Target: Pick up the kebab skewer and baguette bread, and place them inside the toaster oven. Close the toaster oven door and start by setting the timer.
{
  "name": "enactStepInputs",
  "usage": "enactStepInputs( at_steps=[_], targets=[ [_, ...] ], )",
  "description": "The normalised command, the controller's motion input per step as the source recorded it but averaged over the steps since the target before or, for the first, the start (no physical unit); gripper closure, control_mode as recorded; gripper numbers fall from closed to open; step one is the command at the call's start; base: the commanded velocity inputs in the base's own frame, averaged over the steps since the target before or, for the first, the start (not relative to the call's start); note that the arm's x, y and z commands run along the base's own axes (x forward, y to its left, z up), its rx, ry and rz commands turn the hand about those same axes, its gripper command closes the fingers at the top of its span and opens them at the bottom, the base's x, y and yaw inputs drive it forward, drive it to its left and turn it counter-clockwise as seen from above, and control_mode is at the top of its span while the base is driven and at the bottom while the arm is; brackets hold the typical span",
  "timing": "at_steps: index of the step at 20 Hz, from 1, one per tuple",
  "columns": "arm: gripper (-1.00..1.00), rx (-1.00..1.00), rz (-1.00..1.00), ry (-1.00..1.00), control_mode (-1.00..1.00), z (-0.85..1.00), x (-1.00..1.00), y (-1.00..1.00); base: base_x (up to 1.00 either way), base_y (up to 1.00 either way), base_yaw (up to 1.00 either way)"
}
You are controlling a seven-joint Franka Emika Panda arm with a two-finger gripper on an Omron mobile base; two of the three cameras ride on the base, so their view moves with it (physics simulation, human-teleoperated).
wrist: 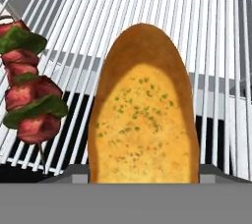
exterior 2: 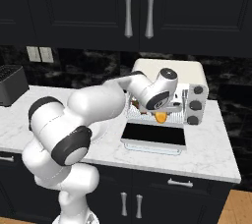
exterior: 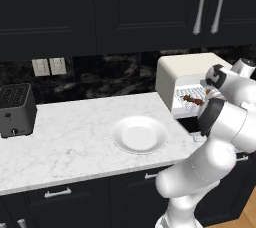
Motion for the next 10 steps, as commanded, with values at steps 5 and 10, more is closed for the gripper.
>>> enactStepInputs(
  at_steps=[5, 10],
  targets=[
    [1.0, 0.0, 0.07, 0.0, -1.0, -0.02, 0.38, -0.01, 0.0, 0.0, 0.0],
    [1.0, 0.0, 0.07, 0.02, -1.0, -0.03, 0.35, -0.18, 0.0, 0.0, 0.0]
  ],
)
